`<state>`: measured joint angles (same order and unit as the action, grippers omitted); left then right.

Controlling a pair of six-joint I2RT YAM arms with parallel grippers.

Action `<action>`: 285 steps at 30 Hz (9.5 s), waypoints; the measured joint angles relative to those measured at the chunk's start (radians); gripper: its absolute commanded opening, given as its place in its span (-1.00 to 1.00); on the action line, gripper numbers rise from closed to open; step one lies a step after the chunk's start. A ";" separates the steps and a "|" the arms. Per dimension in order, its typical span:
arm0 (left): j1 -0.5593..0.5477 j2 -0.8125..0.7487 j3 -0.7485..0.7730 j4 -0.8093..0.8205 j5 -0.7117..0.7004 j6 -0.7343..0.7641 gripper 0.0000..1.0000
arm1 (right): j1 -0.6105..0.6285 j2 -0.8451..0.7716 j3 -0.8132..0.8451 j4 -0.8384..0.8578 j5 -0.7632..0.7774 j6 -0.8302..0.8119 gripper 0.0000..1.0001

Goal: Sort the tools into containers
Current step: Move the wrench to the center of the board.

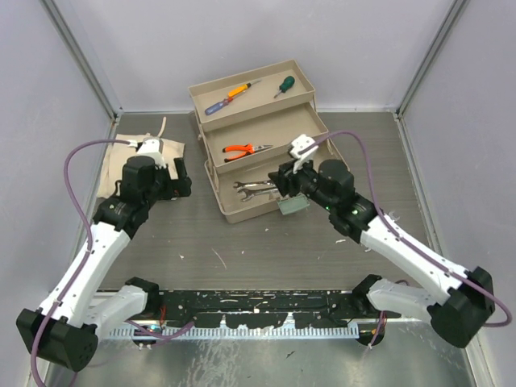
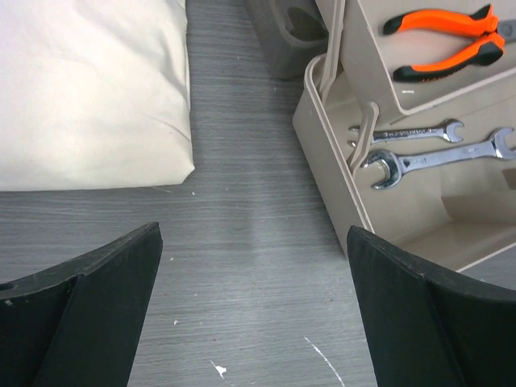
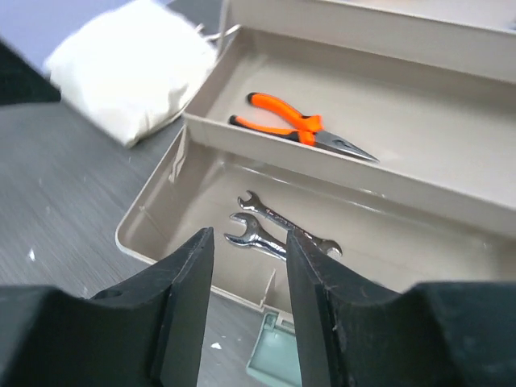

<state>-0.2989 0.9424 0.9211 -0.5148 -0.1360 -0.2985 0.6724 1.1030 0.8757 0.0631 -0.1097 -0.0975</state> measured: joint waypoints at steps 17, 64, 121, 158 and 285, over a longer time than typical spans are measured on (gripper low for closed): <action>0.001 0.168 0.233 -0.146 -0.039 -0.121 0.96 | -0.061 -0.156 0.002 -0.428 0.744 0.472 0.50; 0.001 0.195 0.124 0.011 0.242 -0.122 0.96 | -1.008 0.206 -0.293 -0.338 0.301 0.805 0.20; 0.001 0.088 0.013 0.055 0.140 -0.138 0.96 | -0.430 0.251 -0.257 -0.405 0.352 0.705 -0.67; 0.022 0.068 0.046 -0.006 -0.018 -0.105 0.96 | 0.379 0.417 -0.068 -0.548 0.304 0.515 -0.66; 0.249 0.118 -0.100 -0.062 0.256 -0.426 0.96 | 0.458 0.250 -0.187 -0.456 0.240 0.446 0.24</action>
<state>-0.0502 1.0607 0.8215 -0.5766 0.1204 -0.7246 1.1305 1.3529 0.6888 -0.3931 0.1299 0.3485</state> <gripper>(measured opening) 0.981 0.623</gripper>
